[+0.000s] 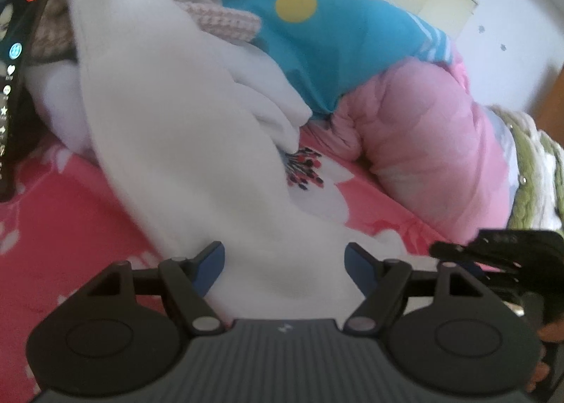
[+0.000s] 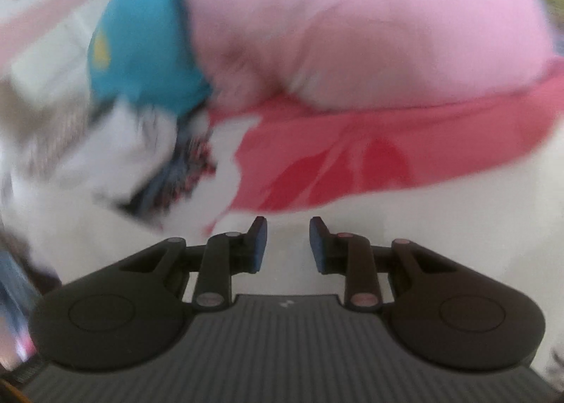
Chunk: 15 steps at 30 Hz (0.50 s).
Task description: Fold clothes
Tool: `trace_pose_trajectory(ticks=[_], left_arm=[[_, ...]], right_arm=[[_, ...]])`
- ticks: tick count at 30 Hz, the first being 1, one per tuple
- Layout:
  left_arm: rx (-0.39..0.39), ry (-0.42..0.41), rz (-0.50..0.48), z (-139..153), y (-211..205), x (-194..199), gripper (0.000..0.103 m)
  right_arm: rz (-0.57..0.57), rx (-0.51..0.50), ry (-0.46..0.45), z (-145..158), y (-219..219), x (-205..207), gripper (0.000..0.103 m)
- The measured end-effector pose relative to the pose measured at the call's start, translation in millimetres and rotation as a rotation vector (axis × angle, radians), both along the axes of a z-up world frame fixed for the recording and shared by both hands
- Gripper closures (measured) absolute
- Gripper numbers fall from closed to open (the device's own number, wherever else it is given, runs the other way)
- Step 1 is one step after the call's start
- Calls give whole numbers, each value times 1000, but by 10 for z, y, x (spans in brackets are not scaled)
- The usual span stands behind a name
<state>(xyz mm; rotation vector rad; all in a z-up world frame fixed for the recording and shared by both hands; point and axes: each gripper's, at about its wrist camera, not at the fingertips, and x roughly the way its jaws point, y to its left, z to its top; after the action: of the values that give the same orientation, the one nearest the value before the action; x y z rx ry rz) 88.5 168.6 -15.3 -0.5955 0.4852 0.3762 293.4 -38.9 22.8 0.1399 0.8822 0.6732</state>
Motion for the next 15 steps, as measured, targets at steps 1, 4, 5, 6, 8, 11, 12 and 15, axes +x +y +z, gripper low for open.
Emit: trace_pose_trajectory(ticks=[1, 4, 5, 6, 8, 11, 12, 15], left_arm=[[0, 0, 0, 0, 2, -2, 27], [15, 5, 0, -3, -15, 2, 27], [17, 6, 0, -2, -17, 7, 27], [20, 7, 0, -2, -18, 12, 27], [20, 7, -1, -2, -14, 23, 27], [15, 6, -2, 5, 0, 24, 27], [12, 5, -1, 11, 7, 21, 27], [5, 3, 1, 30, 28, 13, 27]], right_arm=[[-19, 8, 9, 32, -60, 8, 77], [-27, -39, 36, 15, -46, 34, 77], [-45, -33, 43, -28, -20, 82, 77], [-68, -18, 50, -74, 3, 139, 78], [-115, 12, 64, -165, 47, 253, 78], [-217, 127, 95, -253, -43, 385, 78], [-259, 182, 129, -273, -135, 402, 78], [-347, 344, 259, -312, -466, 363, 77]])
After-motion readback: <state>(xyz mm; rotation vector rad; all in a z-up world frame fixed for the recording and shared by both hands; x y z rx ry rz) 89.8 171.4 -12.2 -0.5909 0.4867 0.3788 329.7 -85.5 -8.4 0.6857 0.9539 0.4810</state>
